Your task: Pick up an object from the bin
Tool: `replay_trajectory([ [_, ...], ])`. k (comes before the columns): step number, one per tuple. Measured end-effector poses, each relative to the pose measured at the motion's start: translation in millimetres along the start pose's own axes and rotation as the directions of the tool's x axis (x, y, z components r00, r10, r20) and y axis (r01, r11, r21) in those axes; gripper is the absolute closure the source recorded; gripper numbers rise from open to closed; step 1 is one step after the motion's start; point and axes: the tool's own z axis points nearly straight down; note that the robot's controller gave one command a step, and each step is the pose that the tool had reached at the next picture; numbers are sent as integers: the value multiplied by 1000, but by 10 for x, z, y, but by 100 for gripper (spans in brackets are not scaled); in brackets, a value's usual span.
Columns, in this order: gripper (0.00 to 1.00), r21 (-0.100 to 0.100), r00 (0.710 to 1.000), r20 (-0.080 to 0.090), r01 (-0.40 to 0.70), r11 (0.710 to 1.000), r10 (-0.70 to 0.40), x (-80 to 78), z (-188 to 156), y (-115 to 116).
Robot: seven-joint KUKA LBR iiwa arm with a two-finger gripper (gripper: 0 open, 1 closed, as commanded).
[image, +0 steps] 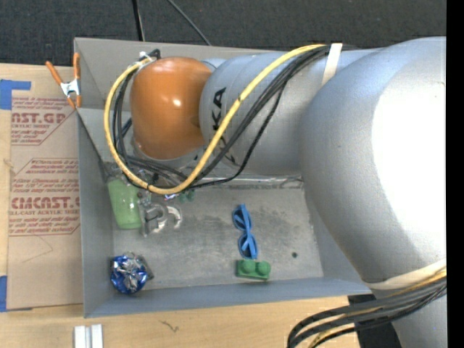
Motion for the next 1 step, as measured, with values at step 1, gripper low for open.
replay_trajectory([
  [1,100,0,1000,2,1,1000,-1,-13,-319,5],
])
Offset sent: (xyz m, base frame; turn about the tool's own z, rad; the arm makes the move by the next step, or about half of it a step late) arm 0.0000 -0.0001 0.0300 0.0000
